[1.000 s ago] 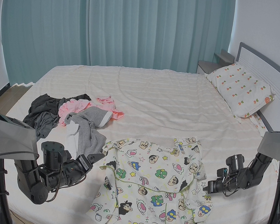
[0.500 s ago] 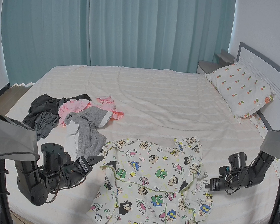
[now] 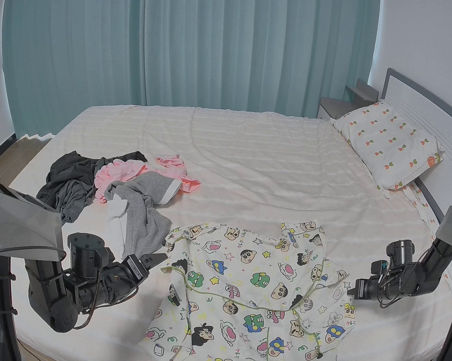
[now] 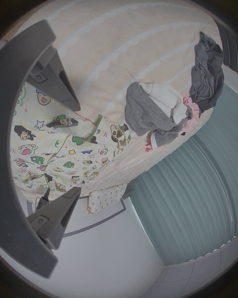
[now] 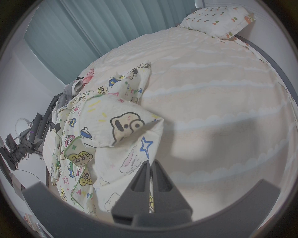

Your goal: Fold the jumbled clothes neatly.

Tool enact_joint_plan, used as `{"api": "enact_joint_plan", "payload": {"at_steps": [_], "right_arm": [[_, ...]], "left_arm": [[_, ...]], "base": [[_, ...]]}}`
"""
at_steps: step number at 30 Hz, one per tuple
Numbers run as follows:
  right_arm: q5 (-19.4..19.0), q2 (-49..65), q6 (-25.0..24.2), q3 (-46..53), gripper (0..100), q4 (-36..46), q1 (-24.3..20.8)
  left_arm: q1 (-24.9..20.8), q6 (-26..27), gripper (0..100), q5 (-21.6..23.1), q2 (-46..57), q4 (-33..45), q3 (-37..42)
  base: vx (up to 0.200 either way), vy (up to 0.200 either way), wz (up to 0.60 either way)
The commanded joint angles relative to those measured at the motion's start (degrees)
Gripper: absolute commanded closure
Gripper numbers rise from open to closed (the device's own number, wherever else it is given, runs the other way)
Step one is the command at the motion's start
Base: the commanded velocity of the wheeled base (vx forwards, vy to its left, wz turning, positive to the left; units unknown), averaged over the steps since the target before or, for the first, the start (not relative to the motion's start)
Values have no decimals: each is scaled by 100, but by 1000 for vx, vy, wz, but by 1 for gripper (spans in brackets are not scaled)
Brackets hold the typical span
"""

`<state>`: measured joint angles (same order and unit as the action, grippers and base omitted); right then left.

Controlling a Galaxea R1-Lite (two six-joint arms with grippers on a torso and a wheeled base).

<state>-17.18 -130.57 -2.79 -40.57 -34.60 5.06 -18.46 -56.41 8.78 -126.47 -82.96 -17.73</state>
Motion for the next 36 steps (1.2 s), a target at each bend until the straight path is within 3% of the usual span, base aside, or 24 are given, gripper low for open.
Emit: {"api": "enact_joint_plan", "payload": {"at_steps": [1, 29, 30, 36], "right_arm": [[4, 41, 24, -56, 100, -3, 241], [303, -135, 139, -566, 100, 6, 1155], [303, -135, 139, -566, 0, 6, 1155], [241, 67, 59, -557, 0, -12, 1138]], "left_arm": [[0, -2, 0, -8, -27, -1, 6], [-167, 235, 0, 1, -142, -1, 76], [-176, 235, 0, 1, -142, -1, 76], [-404, 235, 0, 28, -159, -1, 85]], "base": [[0, 0, 0], [0, 0, 0], [0, 0, 0], [0, 0, 0]]}}
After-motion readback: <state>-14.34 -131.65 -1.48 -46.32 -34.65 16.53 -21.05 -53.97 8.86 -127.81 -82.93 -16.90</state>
